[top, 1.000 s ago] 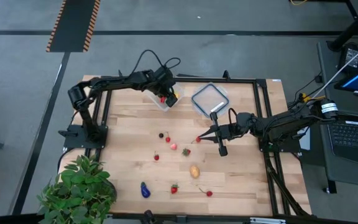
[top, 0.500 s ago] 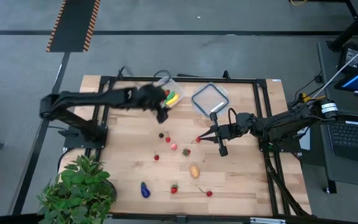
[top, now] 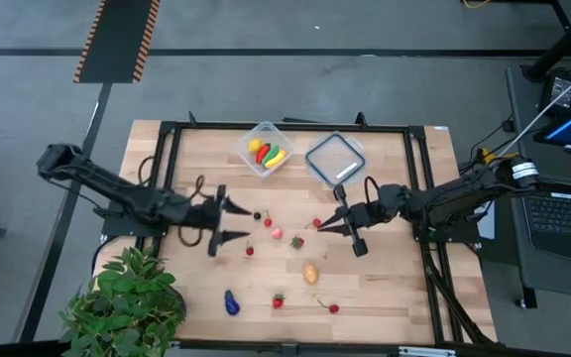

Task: Pick and placing Produce into tupperware
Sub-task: Put the potato into the transparent container

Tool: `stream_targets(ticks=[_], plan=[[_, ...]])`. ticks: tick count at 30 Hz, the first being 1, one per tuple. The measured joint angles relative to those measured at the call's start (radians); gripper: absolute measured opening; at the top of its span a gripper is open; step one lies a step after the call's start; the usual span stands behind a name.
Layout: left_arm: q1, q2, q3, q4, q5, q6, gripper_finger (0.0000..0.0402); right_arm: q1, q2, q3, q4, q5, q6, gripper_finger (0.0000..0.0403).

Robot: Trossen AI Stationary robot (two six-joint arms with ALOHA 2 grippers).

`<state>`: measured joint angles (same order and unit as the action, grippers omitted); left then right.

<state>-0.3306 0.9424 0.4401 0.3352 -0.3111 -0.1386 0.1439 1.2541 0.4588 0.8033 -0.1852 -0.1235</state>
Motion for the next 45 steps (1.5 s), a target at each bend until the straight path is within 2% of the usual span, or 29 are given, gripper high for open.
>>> stream_targets(ticks=[4, 8, 11, 15, 19, 24, 32, 35, 39, 45], plan=[[-0.130, -0.032, -0.044, 0.026, -0.124, 0.018, 0.0257, 0.057, 0.000, 0.056, -0.117, 0.010, 0.013, 0.0028], [-0.242, -0.031, -0.059, 0.016, -0.252, 0.019, 0.0257, 0.113, 0.000, 0.167, -0.360, 0.134, 0.017, 0.0028], [-0.296, -0.026, -0.067, 0.014, -0.276, 0.019, 0.0257, 0.138, 0.000, 0.257, -0.609, 0.236, 0.058, 0.0028], [-0.332, -0.026, -0.067, 0.018, -0.273, 0.018, 0.0257, 0.159, 0.008, 0.345, -0.795, 0.318, 0.204, 0.0032], [-0.338, -0.026, -0.067, 0.018, -0.273, 0.018, 0.0257, 0.181, 0.019, 0.406, -0.896, 0.325, 0.344, 0.0062], [-0.338, -0.026, -0.067, 0.015, -0.273, 0.018, 0.0257, 0.200, 0.073, 0.475, -1.023, 0.351, 0.533, 0.0130], [-0.336, -0.026, -0.066, 0.004, -0.272, 0.018, 0.0257, 0.230, 0.261, 0.670, -1.243, 0.350, 0.594, 0.0221], [-0.336, -0.026, -0.066, -0.007, -0.272, 0.018, 0.0257, 0.231, 0.344, 0.790, -1.422, 0.343, 0.665, 0.0234], [-0.335, -0.026, -0.066, -0.013, -0.272, 0.018, 0.0257, 0.231, 0.461, 0.944, -1.620, 0.280, 0.729, 0.0237], [-0.335, -0.026, -0.066, -0.024, -0.272, 0.018, 0.0257, 0.234, 0.587, 1.096, -1.674, 0.195, 0.815, 0.0237]])
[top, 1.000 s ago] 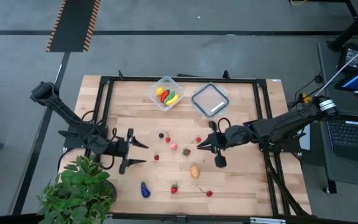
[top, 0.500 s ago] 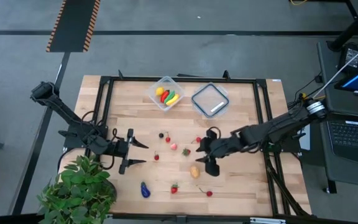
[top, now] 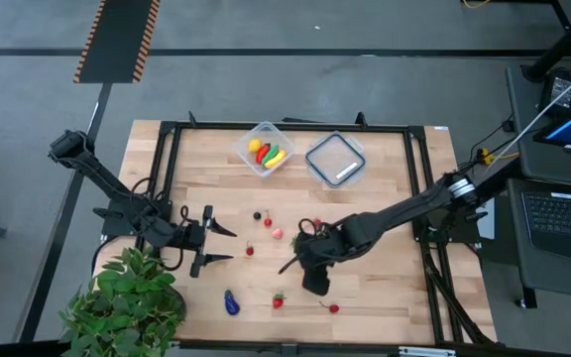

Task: Pick and placing Produce into tupperware
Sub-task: Put the potato into the transparent container

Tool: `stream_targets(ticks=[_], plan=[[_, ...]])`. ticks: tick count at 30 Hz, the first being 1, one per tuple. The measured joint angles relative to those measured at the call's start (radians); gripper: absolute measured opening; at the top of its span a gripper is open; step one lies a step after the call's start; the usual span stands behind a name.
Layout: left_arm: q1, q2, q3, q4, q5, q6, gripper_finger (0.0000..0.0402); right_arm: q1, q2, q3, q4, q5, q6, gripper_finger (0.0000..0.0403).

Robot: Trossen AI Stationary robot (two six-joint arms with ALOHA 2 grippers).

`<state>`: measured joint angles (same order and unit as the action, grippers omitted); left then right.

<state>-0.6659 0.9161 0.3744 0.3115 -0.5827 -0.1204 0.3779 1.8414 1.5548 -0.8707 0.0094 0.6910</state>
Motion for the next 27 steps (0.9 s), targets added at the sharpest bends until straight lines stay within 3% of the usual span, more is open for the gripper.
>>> stream_targets(ticks=[6, 16, 27], plan=[[0.000, 0.000, 0.000, -0.069, 0.000, -0.001, 0.0257, 0.000, 0.056, 0.059, -0.034, -0.031, 0.068, 0.0237], [0.000, 0.000, 0.000, -0.098, 0.000, -0.003, 0.0257, 0.000, 0.096, 0.060, -0.105, -0.032, 0.339, 0.0237], [0.000, 0.000, 0.000, -0.104, 0.000, -0.003, 0.0257, 0.007, 0.149, 0.060, -0.079, -0.030, 0.434, 0.0237]])
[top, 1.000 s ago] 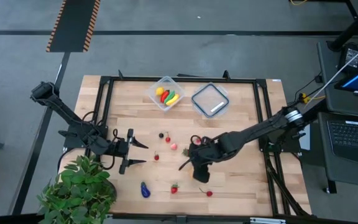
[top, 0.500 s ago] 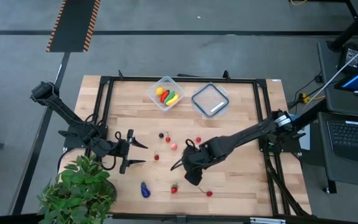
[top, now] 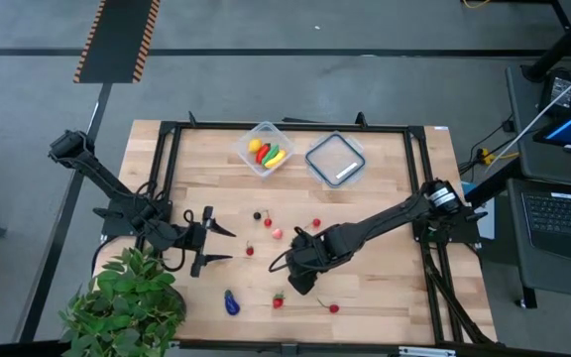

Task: Pick and placing Produce into tupperware
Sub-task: Put the potato into the transparent container

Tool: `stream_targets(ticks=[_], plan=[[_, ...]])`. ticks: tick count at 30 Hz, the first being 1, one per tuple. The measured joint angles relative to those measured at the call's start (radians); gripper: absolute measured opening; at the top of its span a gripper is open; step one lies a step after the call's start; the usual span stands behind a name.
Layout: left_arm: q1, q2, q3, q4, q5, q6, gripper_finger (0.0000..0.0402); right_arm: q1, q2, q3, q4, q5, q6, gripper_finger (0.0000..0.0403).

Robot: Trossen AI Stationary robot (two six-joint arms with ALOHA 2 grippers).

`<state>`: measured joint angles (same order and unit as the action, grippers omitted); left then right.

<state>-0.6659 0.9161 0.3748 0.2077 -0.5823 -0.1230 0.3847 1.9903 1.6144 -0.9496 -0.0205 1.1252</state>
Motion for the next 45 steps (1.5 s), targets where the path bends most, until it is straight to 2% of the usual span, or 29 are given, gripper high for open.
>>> stream_targets(ticks=[10, 16, 27, 35, 39, 45], plan=[[0.000, 0.000, 0.000, -0.015, 0.000, -0.002, 0.0257, 0.035, 0.032, -0.001, 0.011, 0.000, 0.104, 0.0237], [0.000, 0.000, 0.000, -0.015, 0.000, -0.006, 0.0257, 0.045, 0.049, -0.001, 0.053, 0.035, 0.109, 0.0237], [-0.002, 0.000, 0.000, -0.014, 0.000, -0.008, 0.0257, 0.044, 0.135, -0.001, 0.060, 0.034, 0.109, 0.0237], [-0.002, 0.000, 0.000, -0.014, 0.000, -0.008, 0.0257, 0.043, 0.146, -0.001, 0.066, 0.035, 0.105, 0.0237], [-0.002, 0.000, 0.000, -0.014, 0.000, -0.008, 0.0257, 0.043, 0.146, -0.001, 0.066, 0.035, 0.078, 0.0237], [-0.002, 0.000, 0.000, -0.014, 0.000, -0.008, 0.0257, 0.035, 0.146, -0.001, 0.067, 0.037, -0.082, 0.0237]])
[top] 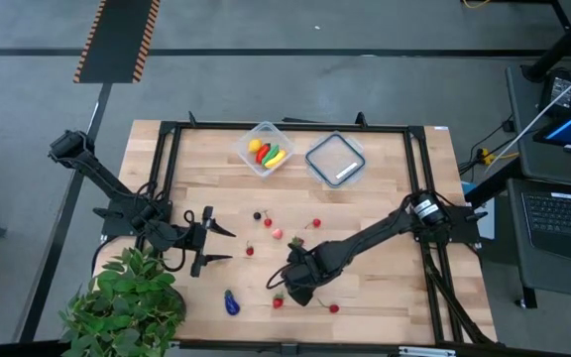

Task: Pick and placing Produce into tupperware
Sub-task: Put the potato into the transparent container

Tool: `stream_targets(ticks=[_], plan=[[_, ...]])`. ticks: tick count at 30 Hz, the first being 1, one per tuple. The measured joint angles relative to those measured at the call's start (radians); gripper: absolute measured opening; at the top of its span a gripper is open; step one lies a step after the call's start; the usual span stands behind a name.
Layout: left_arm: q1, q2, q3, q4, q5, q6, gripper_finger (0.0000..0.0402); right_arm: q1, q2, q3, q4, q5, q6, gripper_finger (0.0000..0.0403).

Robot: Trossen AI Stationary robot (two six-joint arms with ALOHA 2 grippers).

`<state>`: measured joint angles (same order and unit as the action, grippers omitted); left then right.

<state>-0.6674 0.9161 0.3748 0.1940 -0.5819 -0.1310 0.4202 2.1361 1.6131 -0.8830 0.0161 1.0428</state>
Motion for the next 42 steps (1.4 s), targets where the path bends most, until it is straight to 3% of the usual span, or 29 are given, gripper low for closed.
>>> stream_targets(ticks=[29, 36, 42], plan=[[0.000, 0.000, 0.000, 0.001, 0.000, 0.000, 0.0257, -0.018, 0.048, 0.000, 0.056, 0.033, -0.077, 0.0237], [0.000, 0.000, 0.000, 0.001, 0.000, 0.000, 0.0257, -0.019, 0.048, 0.000, 0.056, 0.043, -0.107, 0.0194], [0.000, 0.000, 0.000, 0.001, 0.000, 0.000, 0.0257, -0.025, 0.048, 0.000, 0.057, 0.035, -0.113, 0.0194]])
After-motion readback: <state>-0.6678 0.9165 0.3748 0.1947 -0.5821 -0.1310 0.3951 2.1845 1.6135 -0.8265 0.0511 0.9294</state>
